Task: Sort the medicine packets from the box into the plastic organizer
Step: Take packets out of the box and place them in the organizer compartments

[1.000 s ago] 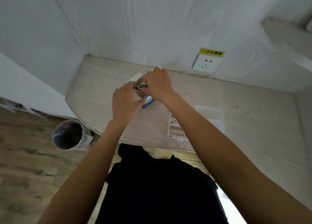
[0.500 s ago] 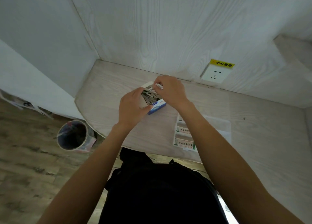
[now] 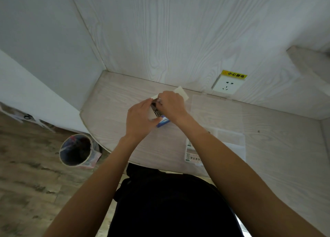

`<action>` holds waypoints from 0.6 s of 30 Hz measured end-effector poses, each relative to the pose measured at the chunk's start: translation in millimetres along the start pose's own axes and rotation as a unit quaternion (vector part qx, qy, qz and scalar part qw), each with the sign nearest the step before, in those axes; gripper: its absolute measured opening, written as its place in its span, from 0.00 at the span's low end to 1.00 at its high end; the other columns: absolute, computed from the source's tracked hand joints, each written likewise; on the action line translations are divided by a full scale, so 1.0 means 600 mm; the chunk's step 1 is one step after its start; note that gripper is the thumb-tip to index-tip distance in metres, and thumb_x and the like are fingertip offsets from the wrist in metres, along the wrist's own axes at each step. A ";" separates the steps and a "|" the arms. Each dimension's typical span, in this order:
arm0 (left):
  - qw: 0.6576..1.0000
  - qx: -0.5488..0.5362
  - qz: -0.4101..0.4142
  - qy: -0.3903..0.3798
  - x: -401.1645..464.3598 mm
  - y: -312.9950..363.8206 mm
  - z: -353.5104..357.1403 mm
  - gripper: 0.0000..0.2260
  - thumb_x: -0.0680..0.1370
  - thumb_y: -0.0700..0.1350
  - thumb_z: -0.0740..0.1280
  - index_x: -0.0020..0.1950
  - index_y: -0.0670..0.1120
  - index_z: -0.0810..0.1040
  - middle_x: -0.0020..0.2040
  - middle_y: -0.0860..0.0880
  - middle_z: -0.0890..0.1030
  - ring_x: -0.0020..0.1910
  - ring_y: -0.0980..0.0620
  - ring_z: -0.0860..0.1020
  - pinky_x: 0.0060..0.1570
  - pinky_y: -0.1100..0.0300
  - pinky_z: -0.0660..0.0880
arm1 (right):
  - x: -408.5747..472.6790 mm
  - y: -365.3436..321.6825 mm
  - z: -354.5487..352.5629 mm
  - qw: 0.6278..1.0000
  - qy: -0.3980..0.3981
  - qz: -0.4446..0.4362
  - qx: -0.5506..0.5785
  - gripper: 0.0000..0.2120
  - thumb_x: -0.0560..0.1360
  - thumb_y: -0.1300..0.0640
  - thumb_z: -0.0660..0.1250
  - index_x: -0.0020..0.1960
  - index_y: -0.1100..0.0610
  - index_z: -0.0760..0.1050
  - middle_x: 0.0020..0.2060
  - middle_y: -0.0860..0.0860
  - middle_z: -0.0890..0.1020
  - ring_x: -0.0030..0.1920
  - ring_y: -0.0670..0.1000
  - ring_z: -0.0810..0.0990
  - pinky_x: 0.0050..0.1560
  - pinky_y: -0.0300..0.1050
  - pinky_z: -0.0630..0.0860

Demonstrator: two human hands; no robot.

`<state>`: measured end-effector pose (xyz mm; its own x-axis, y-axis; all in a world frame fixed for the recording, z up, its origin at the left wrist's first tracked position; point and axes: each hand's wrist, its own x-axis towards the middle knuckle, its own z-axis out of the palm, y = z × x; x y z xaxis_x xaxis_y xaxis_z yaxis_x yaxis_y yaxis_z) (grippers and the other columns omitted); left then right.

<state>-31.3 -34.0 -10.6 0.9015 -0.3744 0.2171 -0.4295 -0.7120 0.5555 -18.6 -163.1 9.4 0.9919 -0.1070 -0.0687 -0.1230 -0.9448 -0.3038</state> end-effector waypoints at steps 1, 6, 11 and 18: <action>1.000 0.004 0.001 0.001 0.003 -0.002 0.000 0.24 0.64 0.45 0.77 0.56 0.39 0.77 0.51 0.43 0.82 0.48 0.45 0.81 0.49 0.62 0.68 | -0.002 0.005 -0.004 0.999 0.024 0.004 0.025 0.11 0.75 0.56 0.59 0.44 0.60 0.78 0.42 0.53 0.80 0.43 0.55 0.79 0.36 0.44 0.64; 1.000 0.000 -0.016 -0.012 0.022 -0.009 0.002 0.27 0.67 0.46 0.76 0.63 0.40 0.74 0.59 0.45 0.79 0.56 0.47 0.77 0.53 0.61 0.68 | -0.021 0.041 -0.037 0.976 0.161 0.039 0.142 0.08 0.75 0.53 0.65 0.44 0.54 0.82 0.40 0.49 0.82 0.39 0.49 0.78 0.37 0.42 0.70; 1.000 0.009 -0.021 -0.016 0.026 -0.006 0.003 0.27 0.67 0.47 0.75 0.64 0.44 0.73 0.60 0.47 0.78 0.57 0.49 0.76 0.54 0.60 0.69 | -0.025 0.063 -0.038 0.937 0.178 0.100 0.285 0.06 0.74 0.56 0.67 0.45 0.57 0.81 0.42 0.51 0.83 0.41 0.49 0.80 0.40 0.41 0.75; 0.998 0.027 -0.043 -0.038 0.026 -0.020 0.008 0.34 0.67 0.58 0.72 0.69 0.45 0.69 0.71 0.45 0.67 0.71 0.44 0.62 0.68 0.51 0.59 | -0.024 0.082 -0.022 0.872 0.190 0.169 0.419 0.07 0.75 0.58 0.67 0.46 0.62 0.79 0.39 0.54 0.84 0.35 0.46 0.83 0.34 0.46 0.82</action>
<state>-12.5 -34.2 -17.7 0.9292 -0.3535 0.1076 -0.3549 -0.7731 0.5257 -38.3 -212.4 7.7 0.8141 -0.5804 -0.0180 -0.2328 -0.2978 -0.9258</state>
